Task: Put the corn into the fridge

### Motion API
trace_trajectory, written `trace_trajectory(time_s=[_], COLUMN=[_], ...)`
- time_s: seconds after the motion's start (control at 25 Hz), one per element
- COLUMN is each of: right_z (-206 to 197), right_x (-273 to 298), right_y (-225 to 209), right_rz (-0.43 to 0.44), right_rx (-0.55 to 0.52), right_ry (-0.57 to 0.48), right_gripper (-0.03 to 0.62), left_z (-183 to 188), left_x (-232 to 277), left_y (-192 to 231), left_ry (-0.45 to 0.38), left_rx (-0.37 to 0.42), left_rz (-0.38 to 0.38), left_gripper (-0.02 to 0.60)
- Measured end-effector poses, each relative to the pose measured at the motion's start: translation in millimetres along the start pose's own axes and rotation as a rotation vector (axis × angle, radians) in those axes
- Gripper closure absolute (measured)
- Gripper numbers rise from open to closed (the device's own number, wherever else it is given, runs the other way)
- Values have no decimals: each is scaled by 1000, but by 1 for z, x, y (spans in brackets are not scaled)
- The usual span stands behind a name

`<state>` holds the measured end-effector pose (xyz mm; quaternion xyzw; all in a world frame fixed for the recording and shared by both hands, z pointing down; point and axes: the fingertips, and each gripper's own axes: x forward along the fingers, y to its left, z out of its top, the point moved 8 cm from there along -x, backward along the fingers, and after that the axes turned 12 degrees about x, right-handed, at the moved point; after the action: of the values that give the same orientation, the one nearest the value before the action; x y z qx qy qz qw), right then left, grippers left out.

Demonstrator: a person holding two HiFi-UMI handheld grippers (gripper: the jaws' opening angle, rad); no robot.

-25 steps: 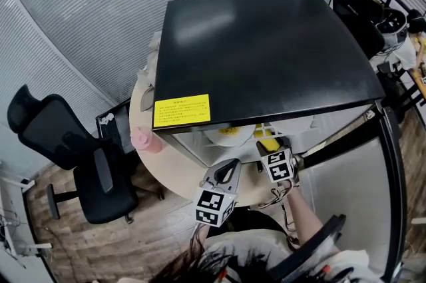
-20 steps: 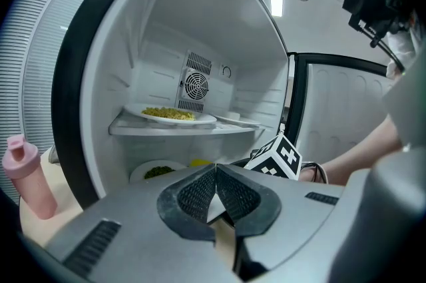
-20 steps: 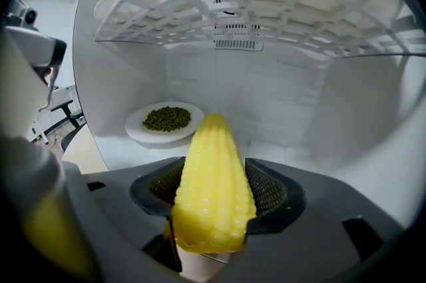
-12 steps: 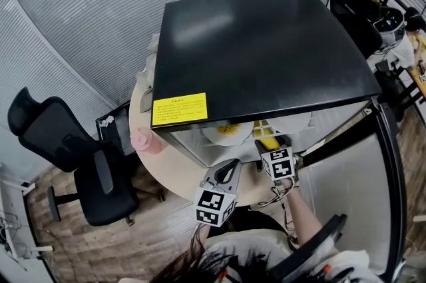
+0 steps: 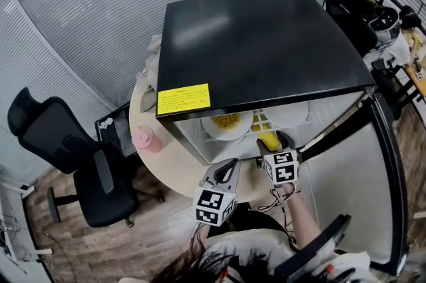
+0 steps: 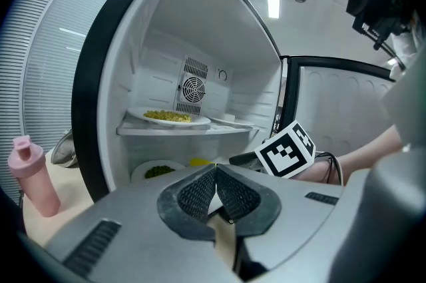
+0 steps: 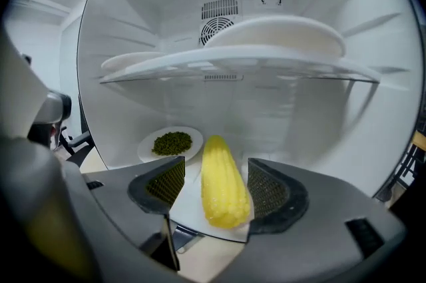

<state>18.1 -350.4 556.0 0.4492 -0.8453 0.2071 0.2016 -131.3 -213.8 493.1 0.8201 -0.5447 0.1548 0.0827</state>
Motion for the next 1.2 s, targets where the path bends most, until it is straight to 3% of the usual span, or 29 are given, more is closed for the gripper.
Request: trace_trajectory(time_s=[0.32,0.64,1.2], right_z=[10,11,-35], right_x=[-43,-82,-160], right_y=[18,53,114], right_rz=[5,50,58], right_rx=[90,99,158], right_ry=[-123,-170,-207], right_gripper=[307,307,310], left_z=[-2,1,-16], left_x=[-17,-37,-109], left_y=[-7,-10,-32], left_ry=[-11,-36,-64], left_rx=[14,28,48], left_rz=[-19,-35,-103], left_gripper=[571,571,571])
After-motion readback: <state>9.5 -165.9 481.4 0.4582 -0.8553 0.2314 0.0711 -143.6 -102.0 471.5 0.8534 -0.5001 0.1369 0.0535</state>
